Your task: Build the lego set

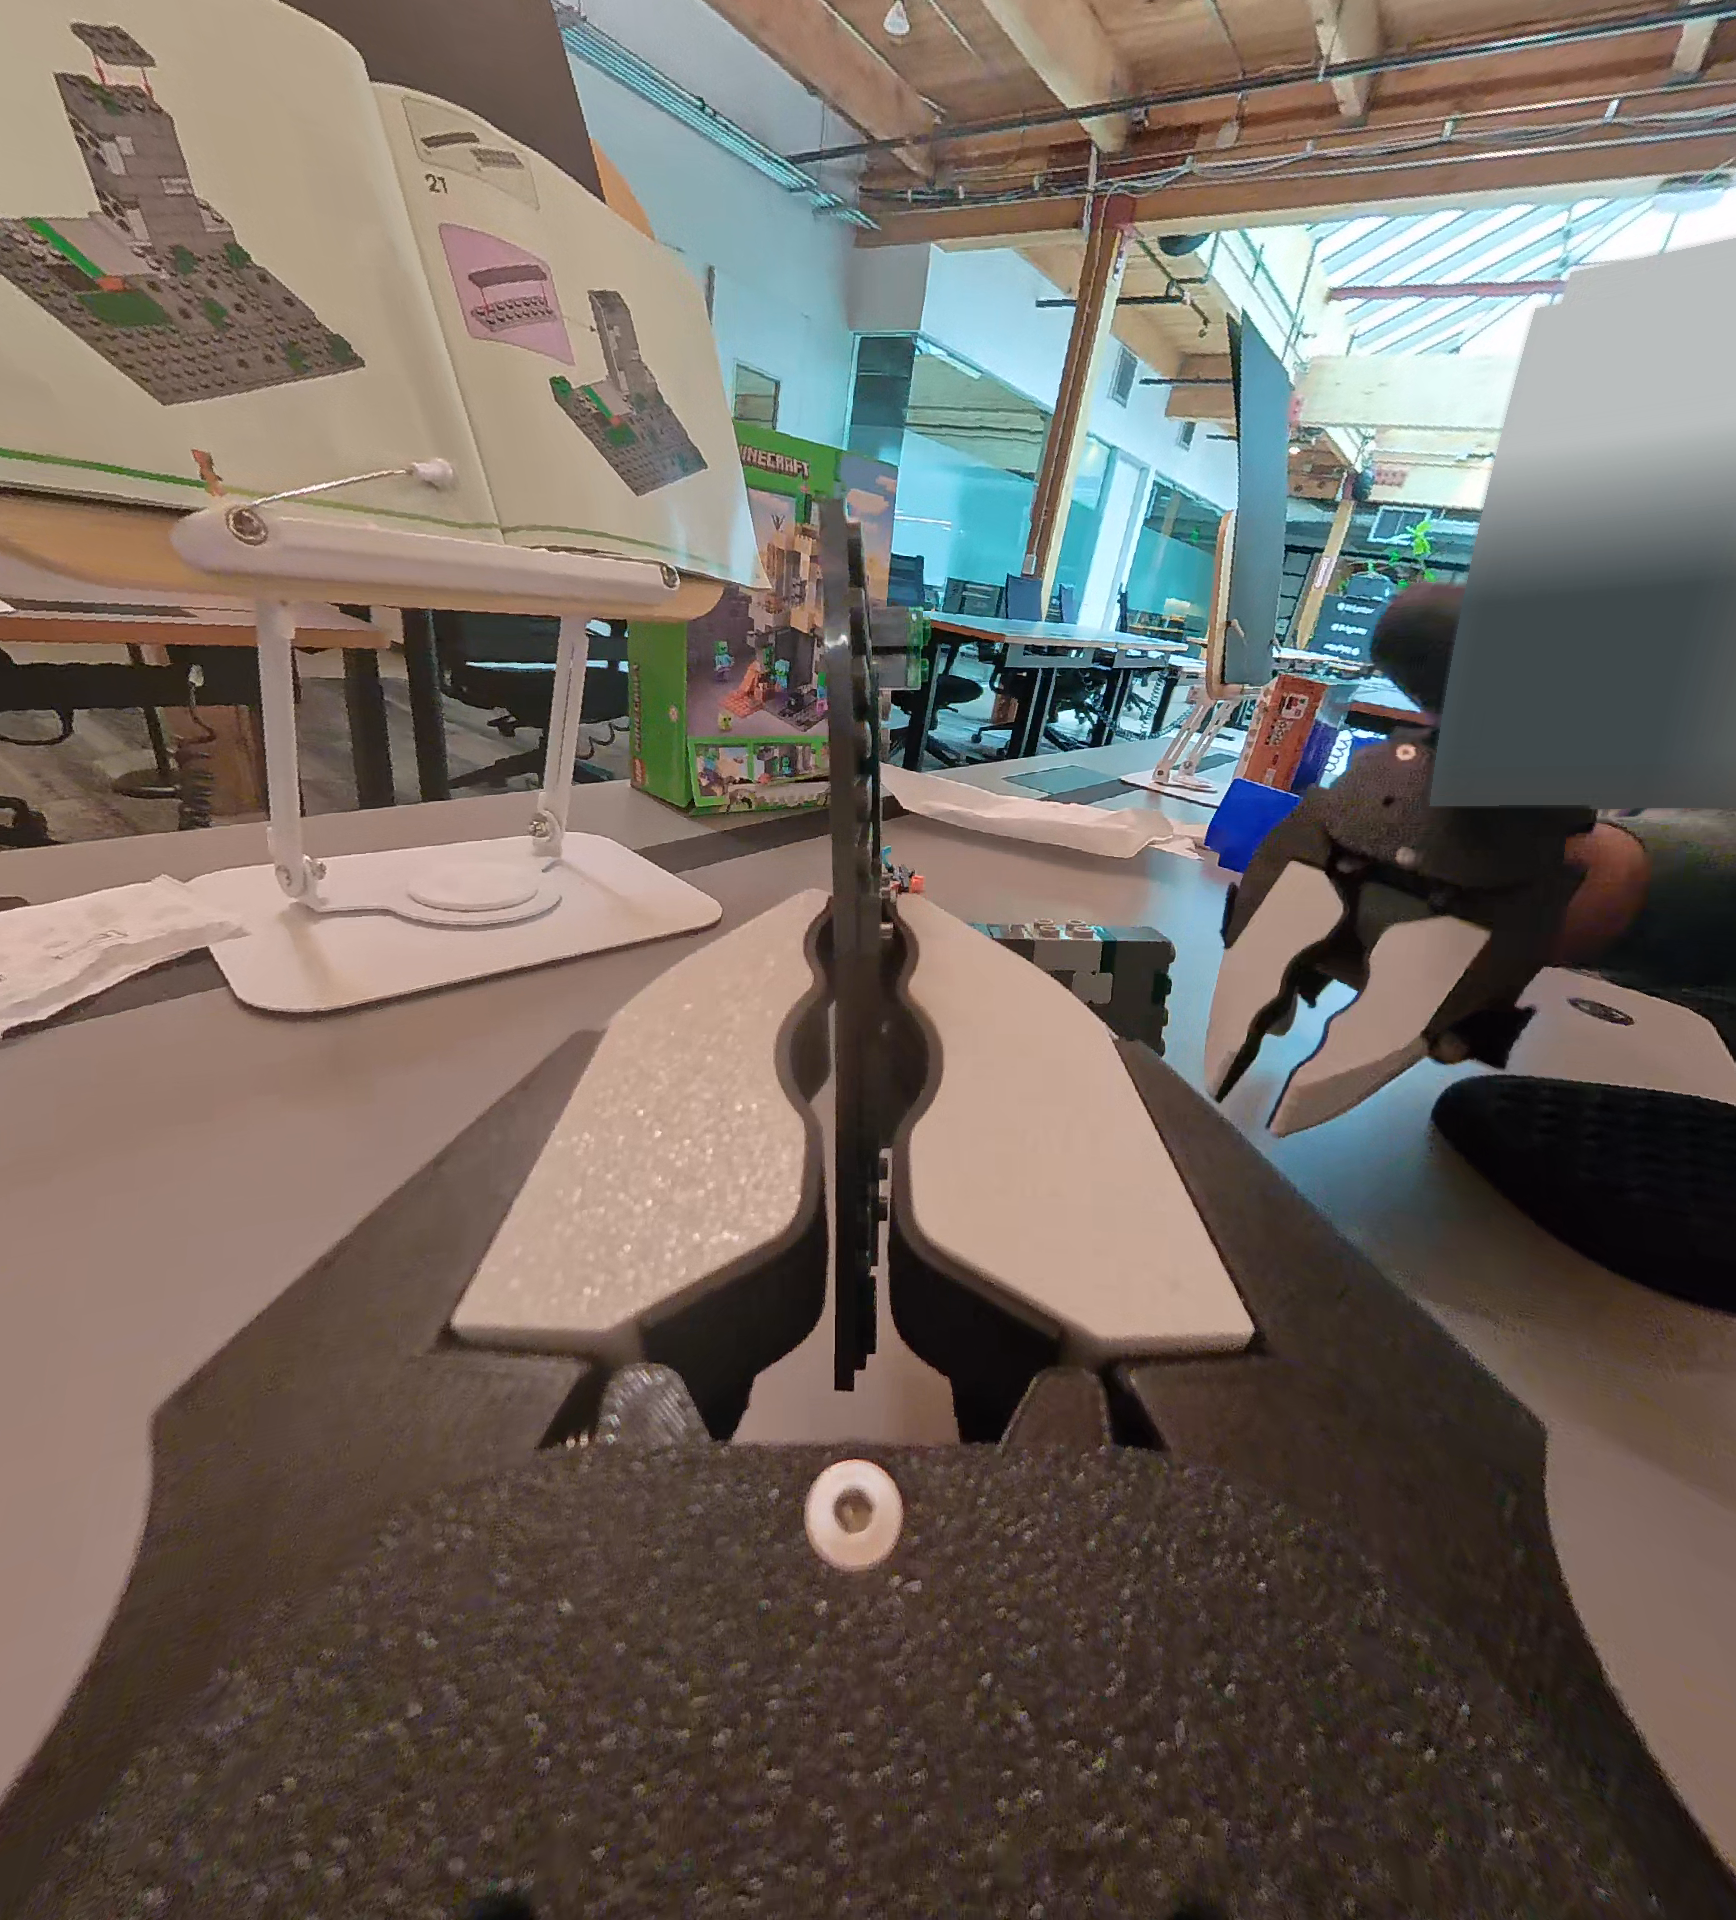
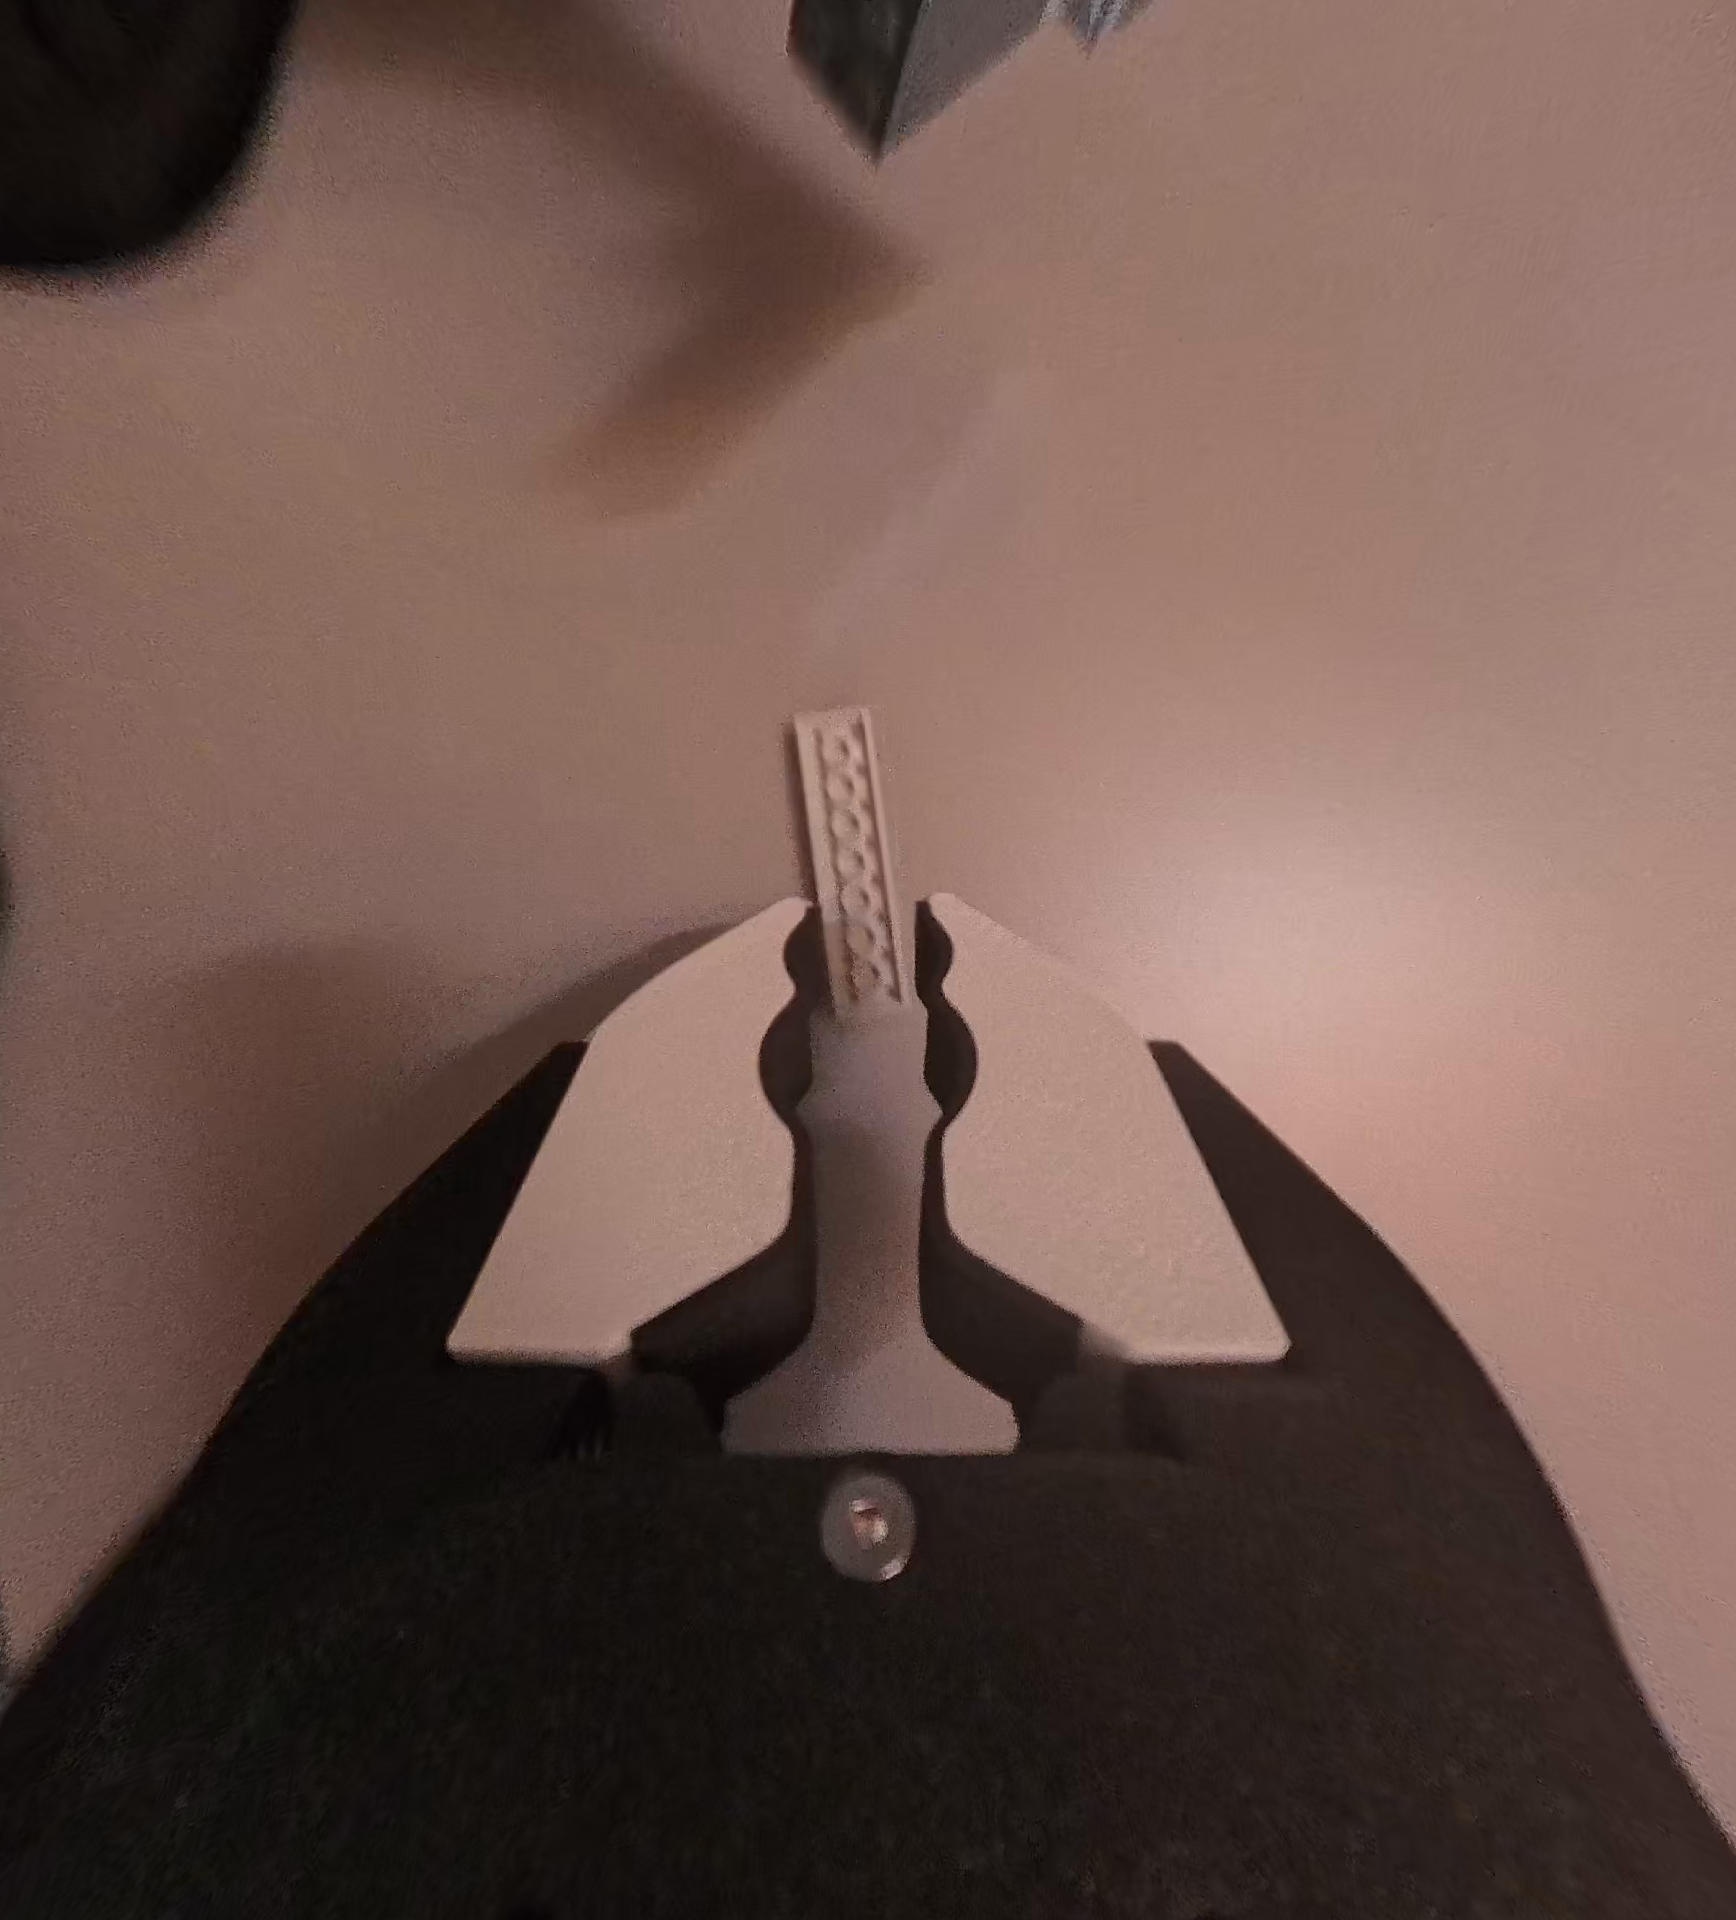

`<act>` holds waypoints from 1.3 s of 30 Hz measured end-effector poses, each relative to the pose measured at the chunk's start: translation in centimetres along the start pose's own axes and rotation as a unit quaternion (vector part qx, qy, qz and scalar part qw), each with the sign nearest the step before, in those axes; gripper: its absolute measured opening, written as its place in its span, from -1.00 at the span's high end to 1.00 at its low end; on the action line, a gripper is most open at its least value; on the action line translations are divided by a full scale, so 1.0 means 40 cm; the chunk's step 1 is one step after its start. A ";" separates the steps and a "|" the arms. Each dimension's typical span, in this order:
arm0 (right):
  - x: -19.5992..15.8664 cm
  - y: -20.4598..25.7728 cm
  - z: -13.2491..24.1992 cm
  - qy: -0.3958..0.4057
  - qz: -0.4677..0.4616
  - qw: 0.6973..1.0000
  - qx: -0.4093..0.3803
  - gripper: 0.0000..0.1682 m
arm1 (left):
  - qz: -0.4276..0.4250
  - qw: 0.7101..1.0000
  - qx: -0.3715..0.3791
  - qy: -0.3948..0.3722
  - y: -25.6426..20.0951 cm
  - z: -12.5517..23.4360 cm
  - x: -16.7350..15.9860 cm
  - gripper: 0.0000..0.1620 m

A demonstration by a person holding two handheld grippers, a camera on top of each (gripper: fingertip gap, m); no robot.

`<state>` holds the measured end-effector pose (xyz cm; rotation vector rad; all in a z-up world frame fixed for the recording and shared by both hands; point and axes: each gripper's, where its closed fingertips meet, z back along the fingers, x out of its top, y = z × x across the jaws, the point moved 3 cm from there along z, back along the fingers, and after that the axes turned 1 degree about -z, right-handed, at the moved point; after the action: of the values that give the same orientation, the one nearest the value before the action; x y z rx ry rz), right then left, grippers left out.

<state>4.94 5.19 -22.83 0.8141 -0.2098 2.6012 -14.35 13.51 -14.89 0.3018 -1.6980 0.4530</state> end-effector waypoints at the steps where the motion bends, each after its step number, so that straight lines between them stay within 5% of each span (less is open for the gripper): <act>1: 0.023 0.004 0.007 -0.024 -0.024 0.999 0.016 0.78 | -0.003 1.000 0.000 0.000 -0.002 -0.001 0.000 0.92; 8: 0.243 -0.025 0.013 -0.173 -0.142 0.974 -0.038 0.42 | -0.042 0.999 0.023 0.000 -0.023 -0.029 0.009 0.92; 12: 0.278 -0.055 -0.014 -0.178 -0.143 0.970 -0.086 0.73 | -0.062 0.997 0.041 0.002 -0.036 -0.041 0.009 0.92; 14: 0.271 -0.068 -0.017 -0.178 -0.145 0.969 -0.095 0.75 | -0.062 0.997 0.028 0.021 -0.042 -0.043 -0.006 0.89; 18: 0.207 -0.090 -0.038 -0.170 -0.146 0.972 -0.074 0.80 | -0.025 0.997 -0.018 0.067 -0.065 -0.041 -0.031 0.45; 22: 0.141 -0.101 -0.055 -0.196 -0.173 0.965 -0.015 0.79 | -0.023 0.996 -0.035 0.079 -0.085 -0.027 -0.034 0.58; 29: 0.112 -0.122 -0.050 -0.243 -0.065 0.968 -0.001 0.80 | -0.022 0.993 -0.083 0.087 -0.145 -0.040 -0.027 0.61; 39: 0.064 -0.123 -0.063 -0.217 -0.015 0.975 0.040 0.79 | -0.025 0.986 -0.135 0.095 -0.218 -0.054 -0.030 0.63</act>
<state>3.82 11.16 -23.30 1.4001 -0.2130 2.3844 -8.36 6.71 -14.67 0.0997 -1.5392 0.2036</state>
